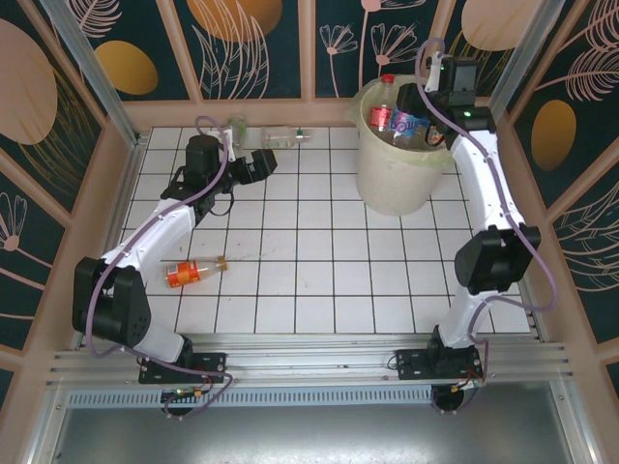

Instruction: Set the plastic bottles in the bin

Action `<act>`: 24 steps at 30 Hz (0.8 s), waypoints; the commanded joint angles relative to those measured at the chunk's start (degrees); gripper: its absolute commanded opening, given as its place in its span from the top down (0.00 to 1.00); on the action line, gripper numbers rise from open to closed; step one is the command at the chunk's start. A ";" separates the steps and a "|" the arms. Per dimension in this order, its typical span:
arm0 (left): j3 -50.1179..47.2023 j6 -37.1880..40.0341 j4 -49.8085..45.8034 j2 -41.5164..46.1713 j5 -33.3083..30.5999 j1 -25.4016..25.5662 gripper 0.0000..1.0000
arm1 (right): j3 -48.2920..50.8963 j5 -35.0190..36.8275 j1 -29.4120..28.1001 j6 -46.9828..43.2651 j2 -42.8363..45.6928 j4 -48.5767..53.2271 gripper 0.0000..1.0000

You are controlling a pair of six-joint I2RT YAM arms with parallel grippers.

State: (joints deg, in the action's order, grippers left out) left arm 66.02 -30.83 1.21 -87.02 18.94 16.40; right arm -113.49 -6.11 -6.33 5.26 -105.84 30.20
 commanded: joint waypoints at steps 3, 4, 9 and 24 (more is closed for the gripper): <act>-0.54 0.95 -0.67 1.51 -1.26 -0.32 0.01 | 3.76 -0.83 0.14 0.78 -1.20 -2.23 0.51; -0.41 1.03 -0.90 1.34 -1.49 -0.32 0.01 | 5.91 -0.83 0.16 0.86 -0.77 -3.06 0.52; 0.91 1.17 -2.20 0.17 -3.14 -0.49 0.01 | 16.31 -1.08 0.15 1.44 2.14 -7.33 0.53; 13.69 6.52 -11.81 -10.79 -16.51 -7.54 0.01 | 20.07 -3.19 0.41 1.84 4.72 -9.88 0.53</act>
State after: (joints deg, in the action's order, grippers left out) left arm 77.36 -27.49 -7.84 -95.68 6.55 9.87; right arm -94.37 -6.63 -5.98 6.31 -99.24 7.73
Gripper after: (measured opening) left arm 0.985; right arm 0.470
